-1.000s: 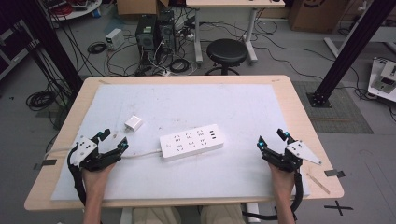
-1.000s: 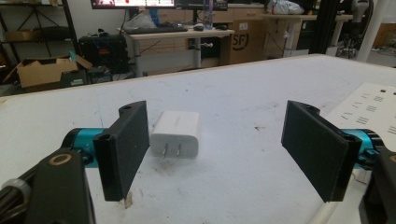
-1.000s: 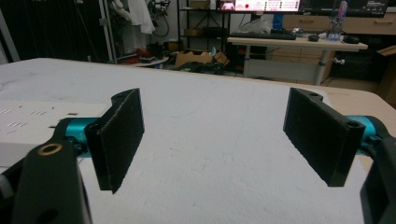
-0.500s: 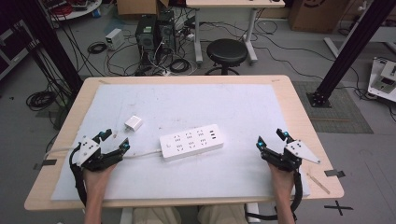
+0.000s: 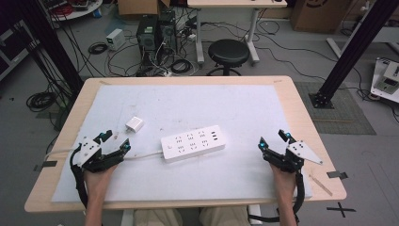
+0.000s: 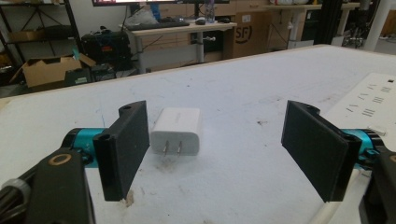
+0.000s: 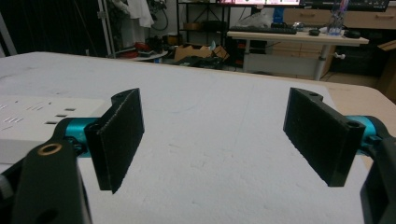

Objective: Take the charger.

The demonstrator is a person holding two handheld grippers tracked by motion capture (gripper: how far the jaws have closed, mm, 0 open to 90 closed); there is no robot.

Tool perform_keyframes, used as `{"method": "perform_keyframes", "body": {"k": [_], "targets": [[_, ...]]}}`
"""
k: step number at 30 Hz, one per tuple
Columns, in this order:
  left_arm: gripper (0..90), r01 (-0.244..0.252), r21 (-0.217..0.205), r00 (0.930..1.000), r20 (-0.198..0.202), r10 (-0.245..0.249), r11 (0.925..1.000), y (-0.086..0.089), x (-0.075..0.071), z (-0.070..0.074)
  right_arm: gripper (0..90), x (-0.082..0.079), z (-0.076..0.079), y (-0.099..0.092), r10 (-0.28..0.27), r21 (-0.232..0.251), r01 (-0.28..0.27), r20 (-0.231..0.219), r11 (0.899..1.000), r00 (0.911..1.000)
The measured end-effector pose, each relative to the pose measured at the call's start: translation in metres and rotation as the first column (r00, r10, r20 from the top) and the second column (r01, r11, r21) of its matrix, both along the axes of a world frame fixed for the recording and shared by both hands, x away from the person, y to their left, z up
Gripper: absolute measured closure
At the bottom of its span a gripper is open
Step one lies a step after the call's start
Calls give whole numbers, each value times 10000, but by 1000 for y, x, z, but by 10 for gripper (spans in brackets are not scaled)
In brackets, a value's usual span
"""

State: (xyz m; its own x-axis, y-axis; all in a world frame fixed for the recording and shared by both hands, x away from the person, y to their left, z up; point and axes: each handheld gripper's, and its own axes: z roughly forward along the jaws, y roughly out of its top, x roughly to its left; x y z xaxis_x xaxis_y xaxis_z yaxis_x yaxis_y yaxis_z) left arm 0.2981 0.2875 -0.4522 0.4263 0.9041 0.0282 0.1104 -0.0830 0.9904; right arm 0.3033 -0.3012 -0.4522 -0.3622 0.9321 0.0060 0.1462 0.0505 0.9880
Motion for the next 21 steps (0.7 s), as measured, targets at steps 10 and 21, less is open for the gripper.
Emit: {"method": "perform_keyframes", "body": {"k": [10, 21], "targets": [[234, 340, 425, 9994, -102, -336, 9985, -5, 1, 2, 207, 0, 0, 2, 86, -207, -86, 28, 9997, 10000], [234, 416, 539, 9991, -35, -415, 9977, -5, -5, 30, 207, -1, 0, 3, 32, -291, -28, 123, 9996, 9999]]}}
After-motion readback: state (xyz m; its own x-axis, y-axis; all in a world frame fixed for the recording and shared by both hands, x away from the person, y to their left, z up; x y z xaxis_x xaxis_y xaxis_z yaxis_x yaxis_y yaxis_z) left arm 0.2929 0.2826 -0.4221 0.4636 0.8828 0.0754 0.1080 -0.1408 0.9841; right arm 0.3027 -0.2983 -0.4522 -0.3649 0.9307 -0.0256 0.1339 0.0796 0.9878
